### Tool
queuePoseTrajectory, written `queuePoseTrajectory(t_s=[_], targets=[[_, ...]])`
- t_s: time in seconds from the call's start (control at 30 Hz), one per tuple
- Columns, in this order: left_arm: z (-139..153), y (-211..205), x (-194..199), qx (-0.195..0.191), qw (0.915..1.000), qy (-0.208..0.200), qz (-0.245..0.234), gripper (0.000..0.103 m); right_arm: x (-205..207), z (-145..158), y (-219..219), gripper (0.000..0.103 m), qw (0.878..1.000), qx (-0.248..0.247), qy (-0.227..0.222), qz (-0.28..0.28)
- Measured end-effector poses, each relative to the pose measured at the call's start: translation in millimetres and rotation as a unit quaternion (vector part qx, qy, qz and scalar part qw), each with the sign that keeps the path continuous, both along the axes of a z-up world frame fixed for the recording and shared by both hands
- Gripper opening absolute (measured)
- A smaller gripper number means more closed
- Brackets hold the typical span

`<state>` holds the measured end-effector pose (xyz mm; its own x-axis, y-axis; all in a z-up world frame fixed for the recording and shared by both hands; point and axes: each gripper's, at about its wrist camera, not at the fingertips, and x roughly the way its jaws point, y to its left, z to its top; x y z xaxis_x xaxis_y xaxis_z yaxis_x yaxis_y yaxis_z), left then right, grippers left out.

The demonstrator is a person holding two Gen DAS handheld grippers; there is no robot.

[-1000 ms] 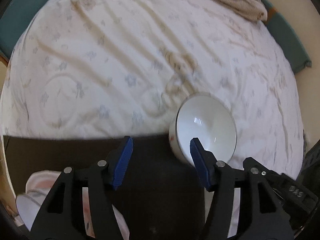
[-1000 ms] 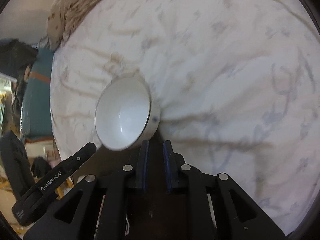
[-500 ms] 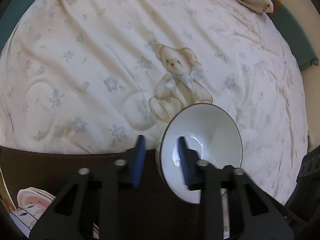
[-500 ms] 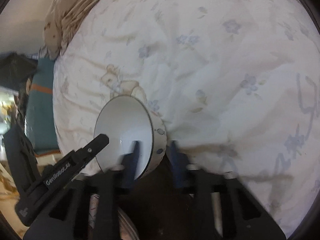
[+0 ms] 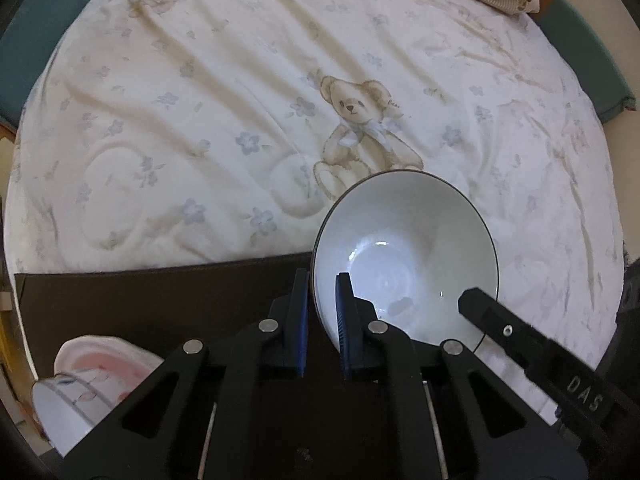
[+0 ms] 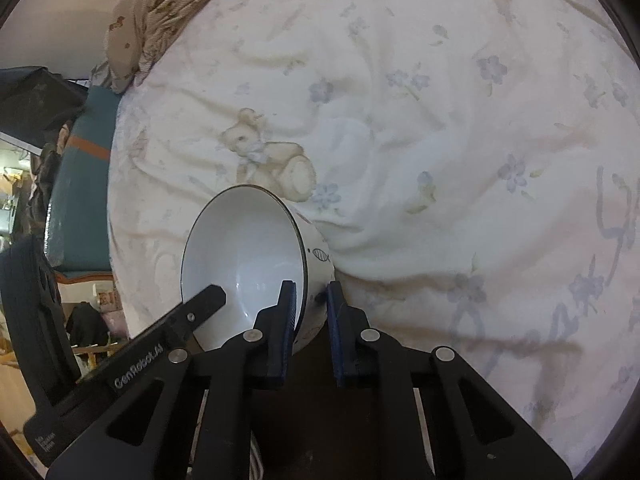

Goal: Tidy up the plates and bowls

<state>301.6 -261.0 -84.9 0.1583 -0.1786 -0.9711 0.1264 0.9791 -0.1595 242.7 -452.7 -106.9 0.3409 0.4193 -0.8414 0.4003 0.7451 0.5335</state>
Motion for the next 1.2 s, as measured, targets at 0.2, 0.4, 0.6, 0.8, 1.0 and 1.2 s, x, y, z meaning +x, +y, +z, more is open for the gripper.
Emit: queuePoseTrajectory(t_s=[0.2, 0.4, 0.6, 0.8, 1.0, 1.2], targets=[[36.3, 26.1, -22.9, 0.005, 0.9988, -0.046, 0.014, 0.010, -7.3, 24.6, 16.1, 0.017, 1.000, -0.005, -0.020, 0.024], [60.6, 56.6, -41.4, 0.007, 0.9975, -0.065, 0.028, 0.010, -17.1, 58.0, 47.1, 0.017, 0.996, -0.014, -0.054, 0.063], [90.2, 105.9, -74.2, -0.008, 0.9940, -0.092, 0.059, 0.010, -36.8, 91.2, 85.4, 0.017, 0.991, -0.025, -0.084, 0.101], [103.2, 151.9, -105.2, -0.008, 0.9926, -0.098, 0.070, 0.010, -58.9, 122.9, 124.1, 0.017, 0.983, -0.016, -0.122, 0.137], [98.2, 200.6, -132.5, -0.023, 0.9895, -0.104, 0.098, 0.010, -82.3, 132.8, 164.4, 0.017, 0.976, 0.013, -0.139, 0.169], [81.8, 227.5, -151.6, -0.049, 0.9902, -0.092, 0.093, 0.012, -95.6, 129.1, 204.8, 0.017, 0.970, 0.018, -0.141, 0.200]])
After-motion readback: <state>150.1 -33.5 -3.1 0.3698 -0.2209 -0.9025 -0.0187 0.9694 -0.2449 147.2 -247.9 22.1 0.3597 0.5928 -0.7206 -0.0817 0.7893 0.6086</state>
